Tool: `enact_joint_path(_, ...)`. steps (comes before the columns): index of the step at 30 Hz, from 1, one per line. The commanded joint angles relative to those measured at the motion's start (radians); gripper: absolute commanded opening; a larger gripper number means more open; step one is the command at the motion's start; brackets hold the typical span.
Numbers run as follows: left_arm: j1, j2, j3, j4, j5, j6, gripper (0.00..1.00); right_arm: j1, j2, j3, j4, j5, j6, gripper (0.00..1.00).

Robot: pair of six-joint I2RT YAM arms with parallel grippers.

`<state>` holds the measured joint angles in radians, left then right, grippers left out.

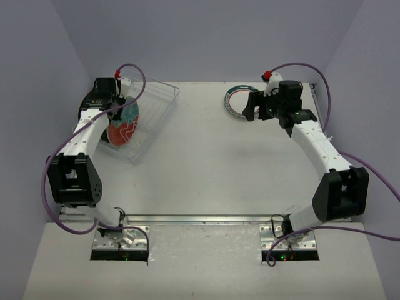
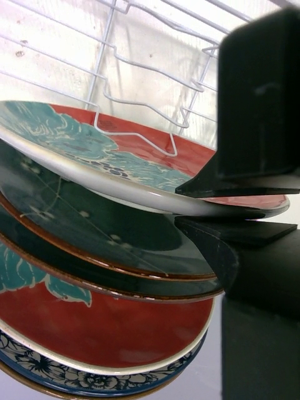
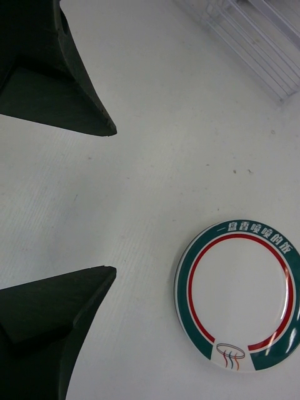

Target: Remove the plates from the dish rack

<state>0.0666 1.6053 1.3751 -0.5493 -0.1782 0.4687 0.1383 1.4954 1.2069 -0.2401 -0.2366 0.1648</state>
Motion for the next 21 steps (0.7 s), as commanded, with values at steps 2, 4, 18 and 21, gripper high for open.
enact_joint_path(2, -0.005, -0.042, -0.022, 0.015, 0.063, -0.056, 0.00, -0.001, -0.049, -0.015, 0.036, -0.027, 0.026, 0.84)
enact_joint_path(4, -0.005, -0.072, 0.009, 0.006, 0.056, -0.056, 0.00, 0.000, -0.049, -0.016, 0.036, -0.032, 0.034, 0.84)
enact_joint_path(18, -0.010, -0.251, 0.233, 0.006, -0.008, 0.053, 0.00, 0.013, -0.053, -0.021, 0.045, -0.030, 0.056, 0.83)
enact_joint_path(21, -0.026, -0.286, 0.250, 0.018, 0.002, 0.087, 0.00, 0.018, -0.051, -0.014, 0.048, -0.032, 0.064, 0.83)
